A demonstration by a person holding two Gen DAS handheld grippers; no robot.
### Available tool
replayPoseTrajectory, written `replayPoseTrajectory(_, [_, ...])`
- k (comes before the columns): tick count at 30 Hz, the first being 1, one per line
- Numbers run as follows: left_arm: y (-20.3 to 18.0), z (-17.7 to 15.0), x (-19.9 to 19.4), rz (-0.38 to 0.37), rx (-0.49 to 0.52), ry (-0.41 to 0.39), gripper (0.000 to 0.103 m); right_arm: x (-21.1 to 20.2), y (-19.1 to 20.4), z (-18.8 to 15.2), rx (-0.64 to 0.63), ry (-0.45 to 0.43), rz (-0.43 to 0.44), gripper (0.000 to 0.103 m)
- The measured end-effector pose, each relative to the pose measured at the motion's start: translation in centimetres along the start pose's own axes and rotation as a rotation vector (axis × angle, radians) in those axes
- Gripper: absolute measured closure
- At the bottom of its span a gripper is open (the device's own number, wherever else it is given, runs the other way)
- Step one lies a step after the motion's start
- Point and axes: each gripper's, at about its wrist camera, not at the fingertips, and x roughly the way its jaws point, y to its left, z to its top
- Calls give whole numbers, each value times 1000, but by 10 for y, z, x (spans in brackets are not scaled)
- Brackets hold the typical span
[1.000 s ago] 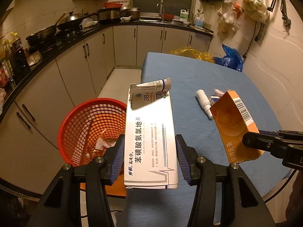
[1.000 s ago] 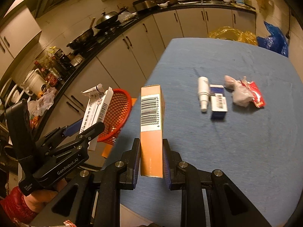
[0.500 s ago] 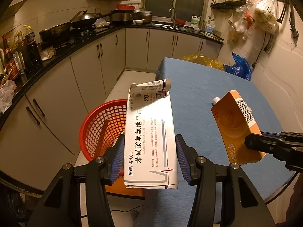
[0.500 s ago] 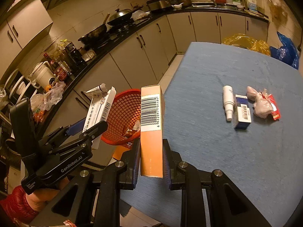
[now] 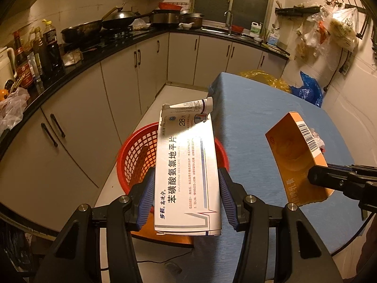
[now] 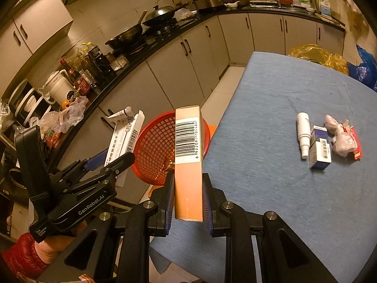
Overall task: Collect trash
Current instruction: 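Carry the white medicine box and orange box over the wastebasket and release both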
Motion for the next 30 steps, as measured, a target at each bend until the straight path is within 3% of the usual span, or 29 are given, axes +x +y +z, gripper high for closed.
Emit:
replayPoseTrajectory(17, [38, -5, 22, 26, -62, 48, 52, 41, 29, 32, -25, 54, 31, 80])
replayPoseTrajectory(26, [49, 9, 49, 16, -75, 79, 52, 77, 31, 60, -40, 80, 0, 79])
replayPoseTrajectory(30, [50, 14, 58, 19, -78, 81, 52, 92, 30, 72, -48, 88, -28, 75])
